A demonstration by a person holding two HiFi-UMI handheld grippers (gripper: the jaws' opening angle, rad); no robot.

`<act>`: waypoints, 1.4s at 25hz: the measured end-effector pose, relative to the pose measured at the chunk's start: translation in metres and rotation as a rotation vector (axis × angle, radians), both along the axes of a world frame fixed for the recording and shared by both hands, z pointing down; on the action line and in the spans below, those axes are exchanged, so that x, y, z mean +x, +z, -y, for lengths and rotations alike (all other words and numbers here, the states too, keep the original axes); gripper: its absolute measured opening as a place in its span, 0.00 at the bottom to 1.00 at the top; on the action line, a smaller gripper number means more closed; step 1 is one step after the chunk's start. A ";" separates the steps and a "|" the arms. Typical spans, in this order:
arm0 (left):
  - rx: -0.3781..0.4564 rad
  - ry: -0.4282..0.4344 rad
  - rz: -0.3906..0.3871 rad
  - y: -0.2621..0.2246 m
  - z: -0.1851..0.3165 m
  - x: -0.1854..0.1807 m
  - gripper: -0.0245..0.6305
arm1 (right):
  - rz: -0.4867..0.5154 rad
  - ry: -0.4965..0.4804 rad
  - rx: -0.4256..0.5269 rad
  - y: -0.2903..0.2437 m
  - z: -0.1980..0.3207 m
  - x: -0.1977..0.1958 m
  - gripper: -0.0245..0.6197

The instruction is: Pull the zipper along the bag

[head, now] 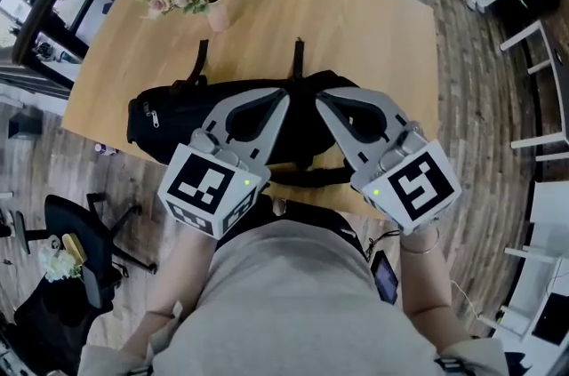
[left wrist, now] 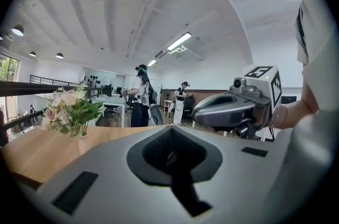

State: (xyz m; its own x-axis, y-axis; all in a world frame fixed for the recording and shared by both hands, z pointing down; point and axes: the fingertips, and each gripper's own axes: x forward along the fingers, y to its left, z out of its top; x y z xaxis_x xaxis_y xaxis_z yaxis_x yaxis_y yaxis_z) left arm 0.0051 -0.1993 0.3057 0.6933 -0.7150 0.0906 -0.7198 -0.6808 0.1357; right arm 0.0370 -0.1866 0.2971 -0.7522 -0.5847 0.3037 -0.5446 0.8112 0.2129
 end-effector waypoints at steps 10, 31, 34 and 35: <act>-0.033 0.008 0.019 0.013 0.002 0.009 0.06 | 0.175 0.082 -0.162 0.024 -0.006 0.014 0.05; -0.097 0.018 0.047 0.040 -0.013 0.010 0.06 | 0.154 0.167 -0.240 0.057 -0.005 0.020 0.05; -0.105 0.008 0.054 0.044 -0.014 0.007 0.06 | 0.144 0.151 -0.244 0.061 -0.007 0.015 0.05; -0.106 0.006 0.055 0.044 -0.013 0.006 0.06 | 0.138 0.147 -0.243 0.062 -0.007 0.013 0.05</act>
State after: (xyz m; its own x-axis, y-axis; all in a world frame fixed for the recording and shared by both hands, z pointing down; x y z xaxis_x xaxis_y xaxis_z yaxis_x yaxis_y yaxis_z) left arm 0.0113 -0.1861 0.3497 0.6896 -0.6951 0.2035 -0.7240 -0.6693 0.1672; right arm 0.0501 -0.1792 0.3590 -0.7091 -0.6130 0.3486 -0.6699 0.7399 -0.0615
